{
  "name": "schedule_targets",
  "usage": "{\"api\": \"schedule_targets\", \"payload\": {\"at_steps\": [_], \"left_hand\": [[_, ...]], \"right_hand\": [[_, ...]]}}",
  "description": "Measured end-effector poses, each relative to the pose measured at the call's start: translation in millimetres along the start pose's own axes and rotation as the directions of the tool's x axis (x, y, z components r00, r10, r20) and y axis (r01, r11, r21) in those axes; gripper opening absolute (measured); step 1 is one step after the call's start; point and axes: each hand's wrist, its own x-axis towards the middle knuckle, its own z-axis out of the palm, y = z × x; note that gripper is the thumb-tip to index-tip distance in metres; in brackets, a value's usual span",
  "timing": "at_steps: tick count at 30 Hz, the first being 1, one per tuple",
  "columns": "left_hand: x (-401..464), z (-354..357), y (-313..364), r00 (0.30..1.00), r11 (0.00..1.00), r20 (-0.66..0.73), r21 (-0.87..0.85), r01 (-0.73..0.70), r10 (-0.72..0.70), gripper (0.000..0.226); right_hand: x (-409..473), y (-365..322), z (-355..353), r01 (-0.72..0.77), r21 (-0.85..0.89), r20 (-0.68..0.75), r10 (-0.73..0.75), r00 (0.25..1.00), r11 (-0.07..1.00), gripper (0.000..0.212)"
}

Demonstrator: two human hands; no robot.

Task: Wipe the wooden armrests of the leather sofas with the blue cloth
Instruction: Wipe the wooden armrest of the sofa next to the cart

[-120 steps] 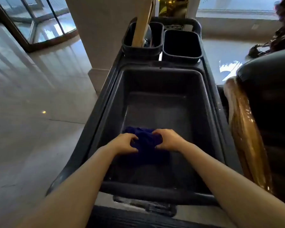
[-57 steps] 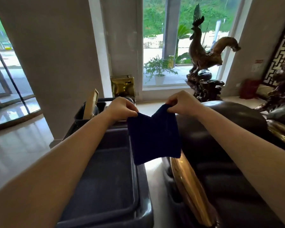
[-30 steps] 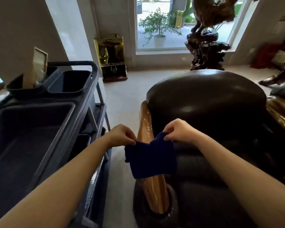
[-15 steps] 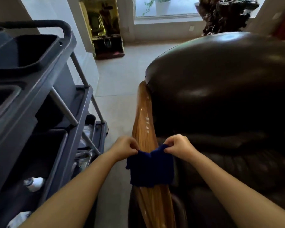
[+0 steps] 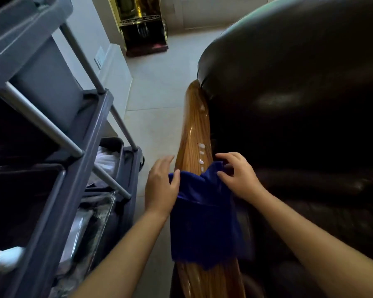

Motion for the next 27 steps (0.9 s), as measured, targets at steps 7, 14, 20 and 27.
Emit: {"api": "schedule_targets", "payload": {"at_steps": [7, 14, 20, 27], "left_hand": [[-82.7, 52.6, -21.9, 0.970, 0.933, 0.133, 0.274, -0.234, 0.204, 0.060], [-79.0, 74.7, -22.8, 0.991, 0.979, 0.131, 0.197, -0.051, 0.025, 0.057], [-55.7, 71.8, -18.3, 0.992, 0.982, 0.128, 0.184, -0.030, 0.006, 0.057], [-15.0, 73.9, -17.3, 0.984, 0.993, 0.176, 0.120, -0.016, -0.006, 0.057]], "right_hand": [[-69.6, 28.0, 78.9, 0.188, -0.362, -0.110, -0.242, 0.964, 0.913, 0.061], [-62.3, 29.4, 92.8, 0.110, -0.348, -0.102, -0.155, 0.983, 0.931, 0.062], [-38.9, 23.3, 85.7, 0.108, -0.338, -0.057, -0.135, 0.989, 0.935, 0.064], [1.5, 18.4, 77.3, 0.126, -0.257, -0.047, -0.143, 0.989, 0.958, 0.062]]}}
